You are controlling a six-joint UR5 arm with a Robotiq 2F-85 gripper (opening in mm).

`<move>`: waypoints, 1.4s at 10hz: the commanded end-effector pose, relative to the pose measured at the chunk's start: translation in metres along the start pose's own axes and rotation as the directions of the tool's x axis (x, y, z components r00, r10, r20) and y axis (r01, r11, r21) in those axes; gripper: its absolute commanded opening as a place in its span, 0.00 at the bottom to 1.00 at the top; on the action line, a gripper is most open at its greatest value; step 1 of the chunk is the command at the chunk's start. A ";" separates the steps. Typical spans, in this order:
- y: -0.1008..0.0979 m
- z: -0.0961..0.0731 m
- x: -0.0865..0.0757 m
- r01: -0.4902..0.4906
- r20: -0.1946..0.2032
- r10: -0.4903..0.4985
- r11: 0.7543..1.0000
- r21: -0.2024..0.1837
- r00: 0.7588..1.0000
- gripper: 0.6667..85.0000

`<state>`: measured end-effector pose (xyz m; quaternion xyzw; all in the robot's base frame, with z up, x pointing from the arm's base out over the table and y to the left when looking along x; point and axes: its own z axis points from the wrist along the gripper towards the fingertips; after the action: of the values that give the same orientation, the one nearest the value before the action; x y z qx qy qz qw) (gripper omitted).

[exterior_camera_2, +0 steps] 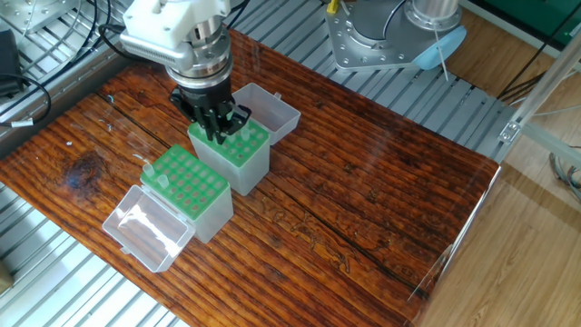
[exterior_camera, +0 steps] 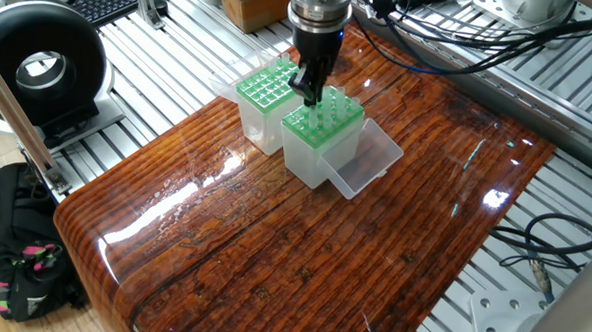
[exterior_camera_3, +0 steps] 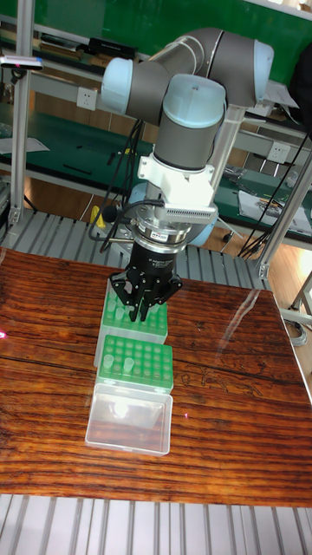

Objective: Transfer all large pipette tips from one holder to another

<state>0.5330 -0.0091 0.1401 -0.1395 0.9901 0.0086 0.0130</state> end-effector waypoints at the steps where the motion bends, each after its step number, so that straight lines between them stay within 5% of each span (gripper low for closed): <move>1: 0.000 -0.002 -0.001 -0.012 0.006 0.012 1.000 -0.003 1.000 0.13; 14: -0.005 -0.036 0.001 -0.003 -0.021 0.003 1.000 -0.004 1.000 0.10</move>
<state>0.5326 -0.0154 0.1659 -0.1383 0.9904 0.0047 0.0047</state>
